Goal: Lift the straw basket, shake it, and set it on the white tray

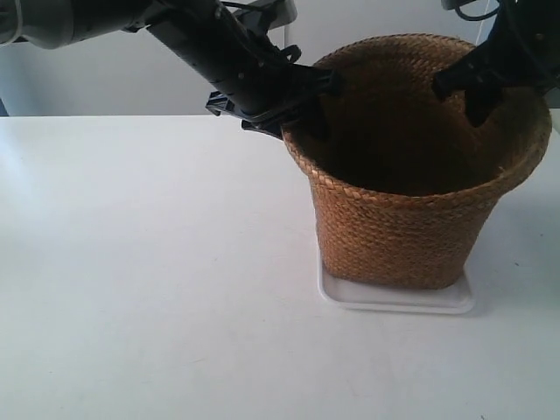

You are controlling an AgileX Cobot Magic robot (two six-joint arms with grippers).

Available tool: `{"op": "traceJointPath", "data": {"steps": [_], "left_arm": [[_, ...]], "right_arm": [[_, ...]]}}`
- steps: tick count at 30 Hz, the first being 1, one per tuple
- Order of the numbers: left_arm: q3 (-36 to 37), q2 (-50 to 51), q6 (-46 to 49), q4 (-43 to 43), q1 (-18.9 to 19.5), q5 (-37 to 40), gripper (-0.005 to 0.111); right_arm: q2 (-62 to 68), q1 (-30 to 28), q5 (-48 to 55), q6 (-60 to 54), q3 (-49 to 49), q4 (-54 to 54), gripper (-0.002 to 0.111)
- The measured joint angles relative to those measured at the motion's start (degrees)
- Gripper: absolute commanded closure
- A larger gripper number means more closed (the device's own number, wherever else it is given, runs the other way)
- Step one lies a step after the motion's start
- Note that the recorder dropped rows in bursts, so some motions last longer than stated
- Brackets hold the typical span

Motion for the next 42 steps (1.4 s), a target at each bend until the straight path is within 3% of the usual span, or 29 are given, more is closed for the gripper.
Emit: {"op": "traceJointPath", "data": {"steps": [7, 15, 27, 29, 31, 34, 37, 38, 42], "left_arm": [[0.0, 0.0, 0.1, 0.0, 0.0, -1.2, 0.057], [0.0, 0.0, 0.3, 0.2, 0.0, -1.4, 0.039], [0.0, -2.6, 0.5, 0.2, 0.0, -6.1, 0.040], [0.0, -4.0, 0.5, 0.8, 0.0, -6.0, 0.047], [0.0, -6.1, 0.8, 2.1, 0.0, -4.7, 0.067], [0.0, -11.3, 4.3, 5.9, 0.0, 1.7, 0.103], [0.2, -17.8, 7.1, 9.1, 0.0, 7.5, 0.107], [1.0, -20.8, 8.3, 9.4, 0.0, 8.2, 0.107], [5.1, -28.9, 9.4, 11.6, 0.0, 8.0, 0.107]], "right_arm": [[0.0, 0.0, -1.3, 0.0, 0.0, 0.0, 0.039], [0.0, 0.0, -3.2, 0.0, 0.0, -0.1, 0.029], [-4.7, 0.0, -7.3, 2.6, 0.0, -4.8, 0.029], [-7.3, 0.0, -7.7, 2.6, 0.0, -4.7, 0.030], [-10.6, 0.0, -7.6, 2.6, 0.0, -3.5, 0.040], [-17.4, 0.0, -6.2, 2.6, 0.0, -1.3, 0.067], [-24.4, 0.0, -4.3, 0.9, 0.0, 2.4, 0.101], [-27.2, 0.0, -4.0, -0.4, 0.0, 4.9, 0.107], [-35.0, 0.0, -4.8, -4.5, 1.0, 11.9, 0.108]]}}
